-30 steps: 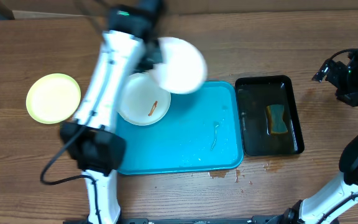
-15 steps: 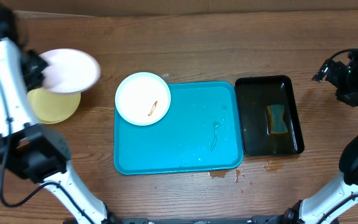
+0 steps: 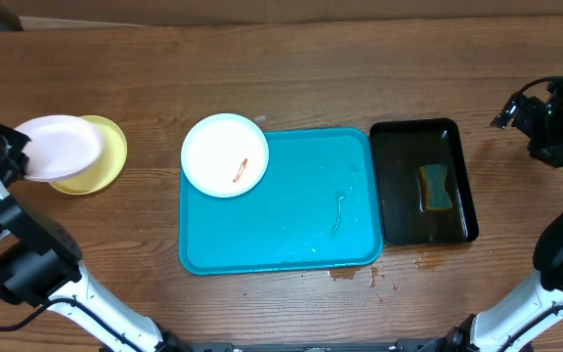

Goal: Clean dirty plates on tray and stack at the side
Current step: 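Carry the white plate left and set it on the yellow plate, then move the left gripper to the stained white plate on the teal tray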

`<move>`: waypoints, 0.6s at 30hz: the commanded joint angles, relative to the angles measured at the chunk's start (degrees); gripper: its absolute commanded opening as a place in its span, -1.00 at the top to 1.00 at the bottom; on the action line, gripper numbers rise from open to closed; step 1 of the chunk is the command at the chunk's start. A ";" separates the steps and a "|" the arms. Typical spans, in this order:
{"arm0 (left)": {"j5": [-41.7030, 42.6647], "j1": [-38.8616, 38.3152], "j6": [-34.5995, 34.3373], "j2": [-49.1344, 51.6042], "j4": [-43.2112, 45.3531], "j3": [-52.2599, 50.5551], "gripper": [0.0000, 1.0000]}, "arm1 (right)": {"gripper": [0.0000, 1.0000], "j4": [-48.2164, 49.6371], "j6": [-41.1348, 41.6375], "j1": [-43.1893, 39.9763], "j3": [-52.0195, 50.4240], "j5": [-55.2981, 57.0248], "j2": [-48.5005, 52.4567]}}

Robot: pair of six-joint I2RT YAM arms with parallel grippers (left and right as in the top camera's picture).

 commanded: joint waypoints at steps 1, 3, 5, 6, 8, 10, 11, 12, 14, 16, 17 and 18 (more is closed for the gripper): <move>1.73 -0.83 1.31 -1.03 3.85 -4.68 0.92 | -1.00 0.20 0.20 -0.11 0.70 -0.26 -1.60; 1.75 -0.85 1.31 -1.03 7.04 -6.82 0.91 | -1.00 0.20 0.22 -0.11 0.70 -0.26 -1.60; 1.99 -0.87 1.31 -1.03 8.98 -8.39 0.86 | -1.00 0.20 0.22 -0.11 0.70 -0.26 -1.60; 2.99 -0.92 1.31 -1.03 10.47 -9.51 0.86 | -1.00 0.20 0.22 -0.11 0.70 -0.26 -1.60; 4.52 -0.92 1.42 -1.03 12.15 -10.62 0.80 | -1.00 0.20 0.20 -0.11 0.70 -0.26 -1.60; 5.49 -0.96 1.53 -1.03 13.53 -11.72 0.66 | -1.00 0.20 0.22 -0.11 0.70 -0.26 -1.60; 5.81 -0.96 1.53 -1.03 13.68 -11.96 0.46 | -1.00 0.20 0.22 -0.11 0.70 -0.26 -1.60; 6.25 -0.96 1.55 -0.98 13.53 -12.00 0.10 | -1.00 0.20 0.22 -0.11 0.70 -0.26 -1.60; 9.97 -1.01 3.85 -0.98 13.29 -12.00 -0.37 | -1.00 0.20 0.22 -0.11 0.70 -0.26 -1.60; 18.58 -1.18 8.72 -0.98 13.20 -12.00 -0.45 | -1.00 0.20 0.20 -0.11 0.70 -0.26 -1.60; 23.52 -1.44 11.56 -0.98 13.03 -12.00 -0.52 | -1.00 0.20 0.22 -0.11 0.70 -0.26 -1.60; 28.13 -1.75 14.29 -0.98 12.37 -12.00 -0.57 | -1.00 0.20 0.22 -0.11 0.70 -0.26 -1.60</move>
